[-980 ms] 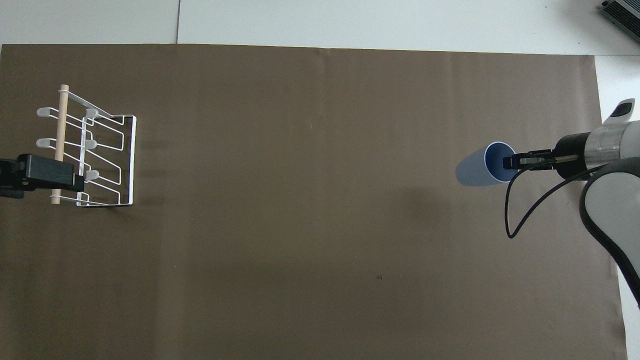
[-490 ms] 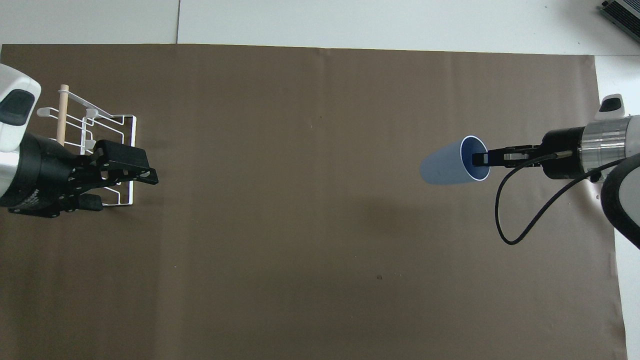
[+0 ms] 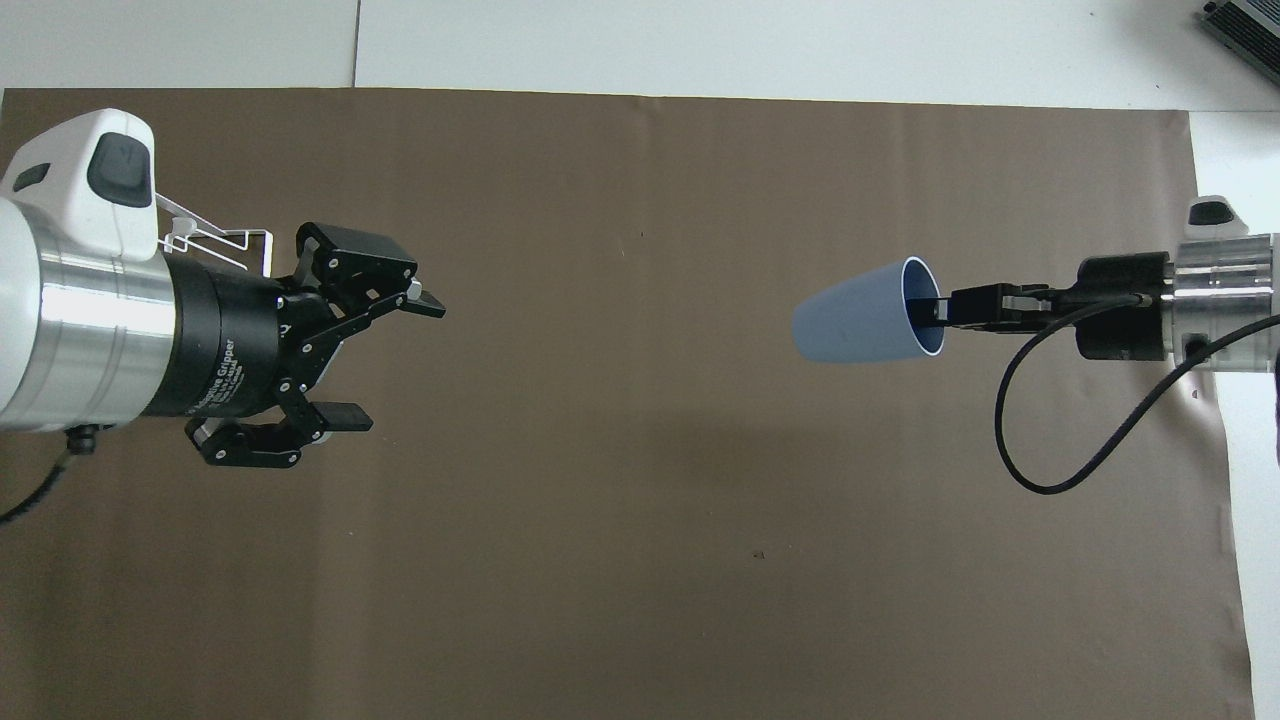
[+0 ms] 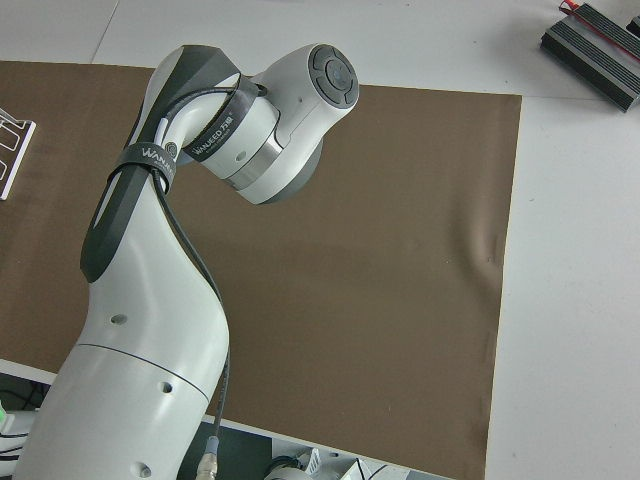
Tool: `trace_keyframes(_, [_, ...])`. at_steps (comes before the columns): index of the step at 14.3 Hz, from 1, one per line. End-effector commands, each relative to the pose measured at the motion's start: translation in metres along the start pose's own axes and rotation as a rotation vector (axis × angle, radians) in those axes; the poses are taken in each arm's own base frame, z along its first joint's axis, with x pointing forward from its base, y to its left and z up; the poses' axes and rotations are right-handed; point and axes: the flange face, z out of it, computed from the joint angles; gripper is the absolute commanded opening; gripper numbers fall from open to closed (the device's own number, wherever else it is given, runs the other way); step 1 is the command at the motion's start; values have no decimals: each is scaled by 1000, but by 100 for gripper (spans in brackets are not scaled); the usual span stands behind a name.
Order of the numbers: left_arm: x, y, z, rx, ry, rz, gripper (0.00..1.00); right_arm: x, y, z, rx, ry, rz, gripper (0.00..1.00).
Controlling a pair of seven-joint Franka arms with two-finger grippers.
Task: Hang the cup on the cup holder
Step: 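Lift the blue cup with the right gripper while the left gripper approaches, then carry the cup toward the open left gripper, inserting its base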
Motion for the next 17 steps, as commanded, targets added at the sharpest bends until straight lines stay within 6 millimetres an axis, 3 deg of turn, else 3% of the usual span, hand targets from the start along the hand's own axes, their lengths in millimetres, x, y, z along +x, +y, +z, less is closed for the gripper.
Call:
trace_keyframes(1, [-22,6,10,-47,-40,-202,100,-7,-18,1,105,-8,40,0])
trace_keyframes(4, [-40,16,19,-72,-80,-374,100,-15,-33,9,207,-33,56,0])
trace_keyframes(9, [-65,21,29,-65,-113,-514,100,-29,-62,22,377,-19,90,0])
trace_keyframes(17, [-85,29,35,-58,-214,-648,100,-54,-86,53,571,90,136,0])
